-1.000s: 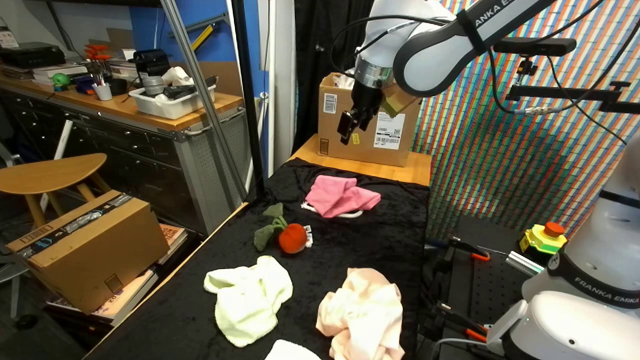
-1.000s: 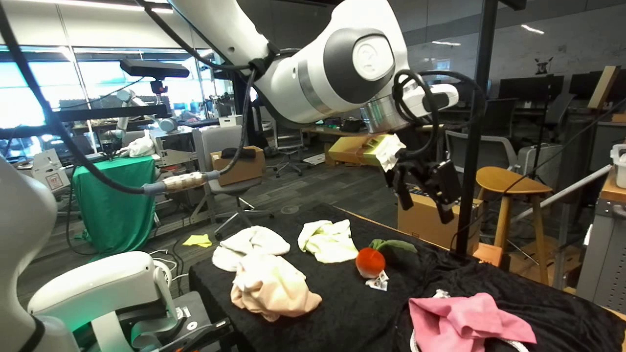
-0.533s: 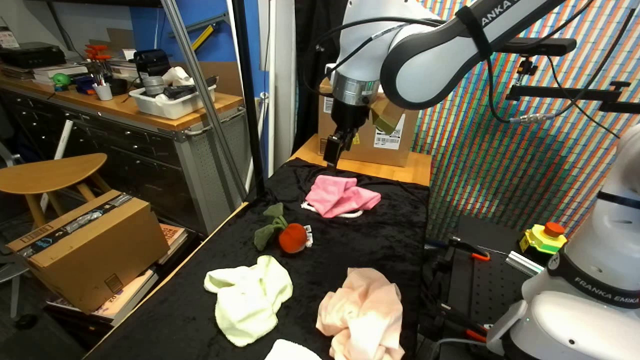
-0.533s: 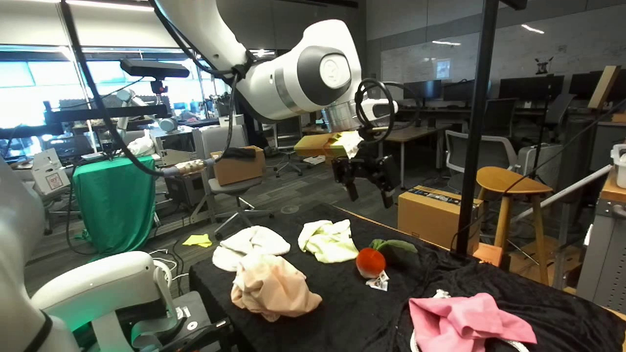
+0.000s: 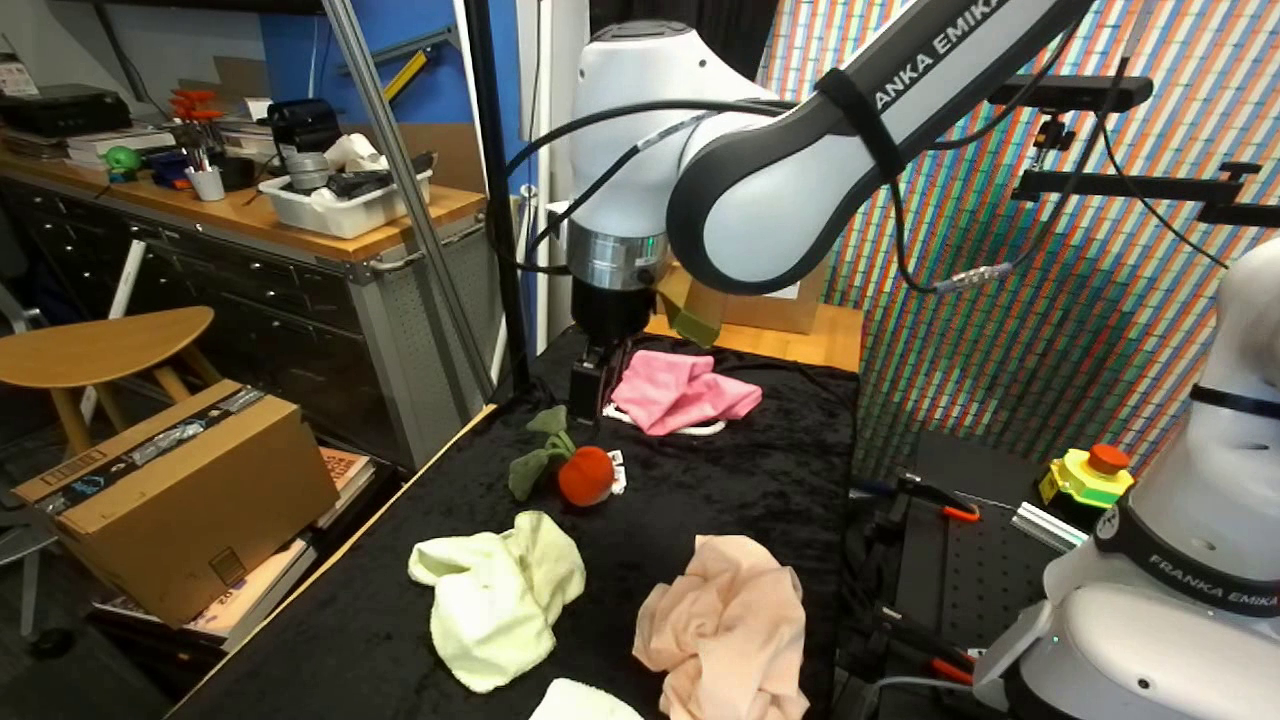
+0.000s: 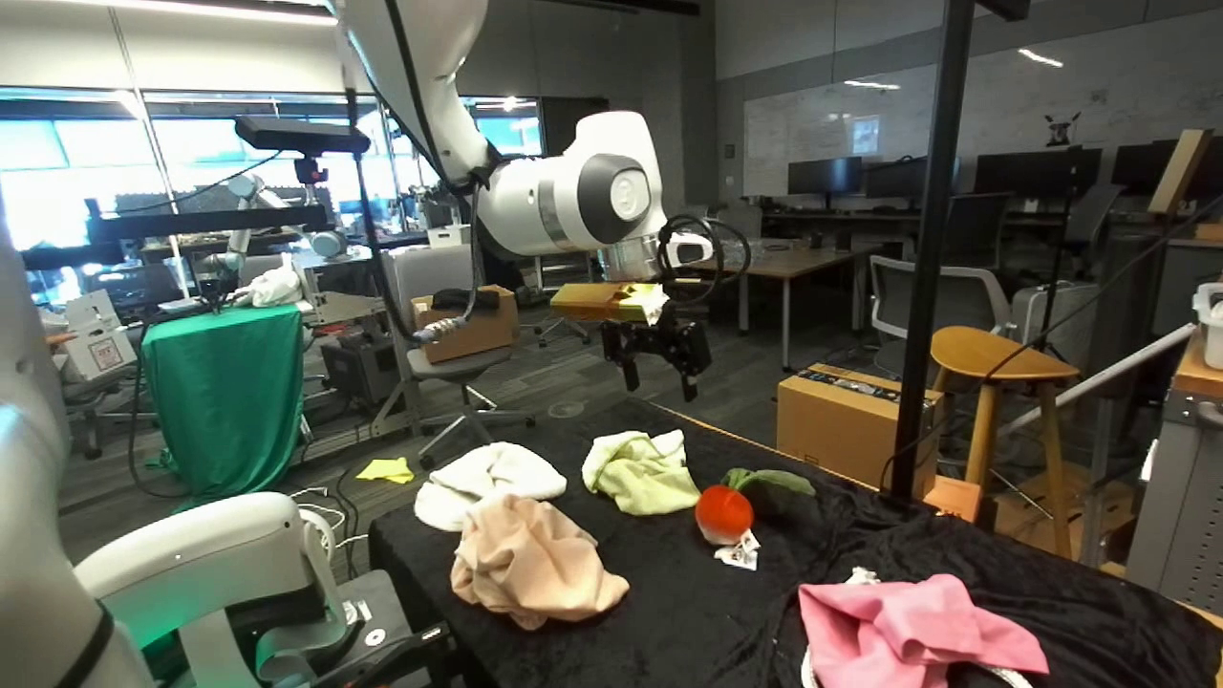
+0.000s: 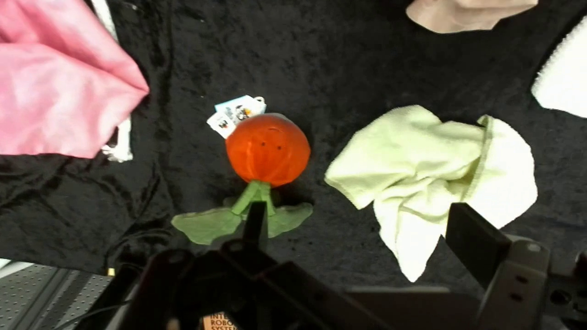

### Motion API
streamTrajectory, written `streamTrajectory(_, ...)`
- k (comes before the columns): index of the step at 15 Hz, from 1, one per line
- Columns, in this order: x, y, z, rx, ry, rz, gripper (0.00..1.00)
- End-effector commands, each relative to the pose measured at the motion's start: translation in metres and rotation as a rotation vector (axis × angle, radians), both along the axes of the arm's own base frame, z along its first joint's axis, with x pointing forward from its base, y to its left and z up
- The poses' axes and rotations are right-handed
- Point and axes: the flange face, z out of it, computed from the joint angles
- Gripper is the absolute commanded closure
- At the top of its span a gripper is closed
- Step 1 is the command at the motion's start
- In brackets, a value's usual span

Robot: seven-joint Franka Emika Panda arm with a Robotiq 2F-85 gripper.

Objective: Pile the t-shirts, towels and radish on top of the white rope on the right

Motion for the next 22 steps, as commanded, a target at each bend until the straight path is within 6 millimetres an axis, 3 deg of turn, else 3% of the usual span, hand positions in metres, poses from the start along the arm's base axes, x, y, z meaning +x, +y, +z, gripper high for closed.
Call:
streamTrajectory(1, 0.024, 0.048, -0.02, 0.043, -0.022, -0.041, 0.0)
streamTrajectory(6, 0.027, 0.109, -0.06, 0.092, 0.011, -0.097, 0.0)
streamTrajectory(7, 0.03, 0.119, -0.076, 0.088, 0.02, -0.098, 0.0)
streamTrajectory(12, 0.033, 0.153, -0.11, 0.113, 0.073, -0.067, 0.0)
streamTrajectory(15, 0.04, 0.156, -0.131, 0.113, 0.096, -0.081, 0.0)
streamTrajectory(22, 0.05, 0.148, -0.155, 0.125, 0.131, -0.137, 0.0)
